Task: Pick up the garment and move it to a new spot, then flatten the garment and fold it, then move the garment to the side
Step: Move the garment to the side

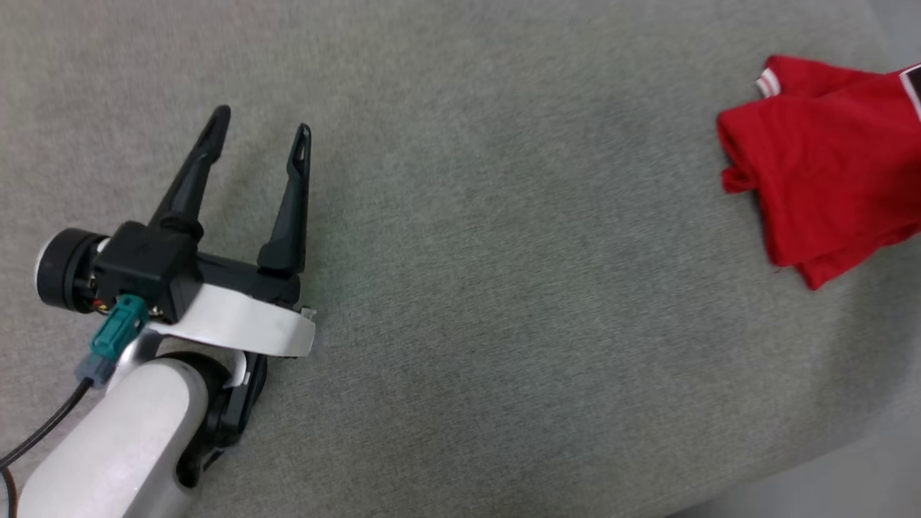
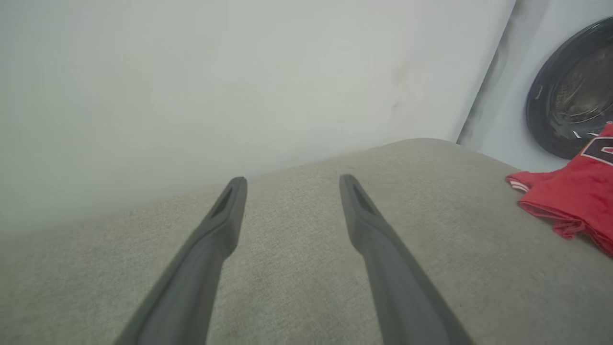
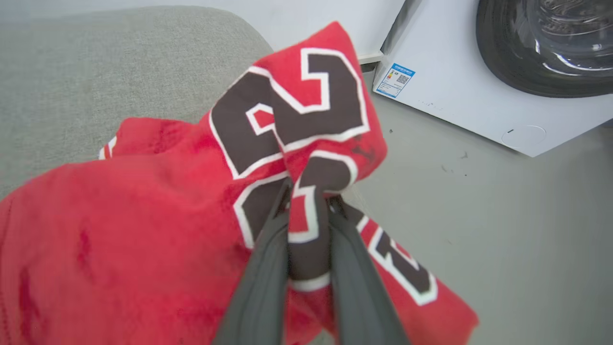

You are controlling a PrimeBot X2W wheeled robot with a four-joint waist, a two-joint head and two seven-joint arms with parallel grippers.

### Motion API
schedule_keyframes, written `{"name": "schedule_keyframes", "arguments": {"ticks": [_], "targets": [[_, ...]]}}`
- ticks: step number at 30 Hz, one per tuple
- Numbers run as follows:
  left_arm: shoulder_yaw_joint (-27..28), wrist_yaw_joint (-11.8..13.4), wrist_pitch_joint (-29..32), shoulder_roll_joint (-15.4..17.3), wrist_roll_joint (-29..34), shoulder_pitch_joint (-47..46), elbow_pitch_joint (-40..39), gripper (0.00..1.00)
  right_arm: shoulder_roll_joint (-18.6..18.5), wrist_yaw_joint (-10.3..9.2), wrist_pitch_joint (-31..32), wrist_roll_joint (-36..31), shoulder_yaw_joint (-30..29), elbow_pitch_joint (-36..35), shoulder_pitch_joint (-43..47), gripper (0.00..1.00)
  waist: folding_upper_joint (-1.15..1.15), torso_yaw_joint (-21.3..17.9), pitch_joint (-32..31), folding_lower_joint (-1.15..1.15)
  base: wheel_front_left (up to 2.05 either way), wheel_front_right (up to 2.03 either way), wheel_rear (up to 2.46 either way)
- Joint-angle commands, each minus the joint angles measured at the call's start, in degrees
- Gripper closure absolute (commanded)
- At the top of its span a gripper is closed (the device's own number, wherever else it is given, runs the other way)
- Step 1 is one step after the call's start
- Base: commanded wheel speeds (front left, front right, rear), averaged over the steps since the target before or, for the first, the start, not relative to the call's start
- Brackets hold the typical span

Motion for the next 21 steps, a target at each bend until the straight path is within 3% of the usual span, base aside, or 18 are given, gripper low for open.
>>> {"name": "schedule_keyframes", "arguments": {"ticks": [1,2,8,14,21], "targets": [[0.0,-0.2,0.2,0.0,0.5,-1.0,-0.2,0.00,0.5,-0.02,-1.1,-1.1,-1.0,0.9,-1.5,0.65,0.00,1.4,3.7,-0.01,0.00,0.00,0.00],[0.0,-0.3,0.3,0.0,0.6,-1.7,0.0,0.00,0.7,-0.02,-4.0,-3.6,-3.7,2.6,-2.4,0.00,0.00,1.8,4.7,-0.01,0.00,0.00,0.00],[-0.4,-0.7,-0.2,-0.4,0.2,-1.8,1.3,0.00,1.8,-0.02,-10.9,-10.5,-11.2,6.6,-3.1,0.00,0.00,2.2,3.8,-0.01,0.00,0.00,0.00],[-0.4,-0.1,-2.2,-1.6,-1.4,1.8,4.0,0.00,3.1,-0.03,-14.3,-14.3,-15.5,6.7,0.4,0.00,0.00,2.5,-2.8,-0.01,0.00,0.00,0.00],[-0.2,0.9,-4.6,-3.9,-4.5,8.4,6.8,0.00,6.7,-0.02,-15.1,-15.4,-13.3,0.6,8.4,0.00,0.00,4.4,-12.5,-0.01,0.00,0.00,0.00]]}}
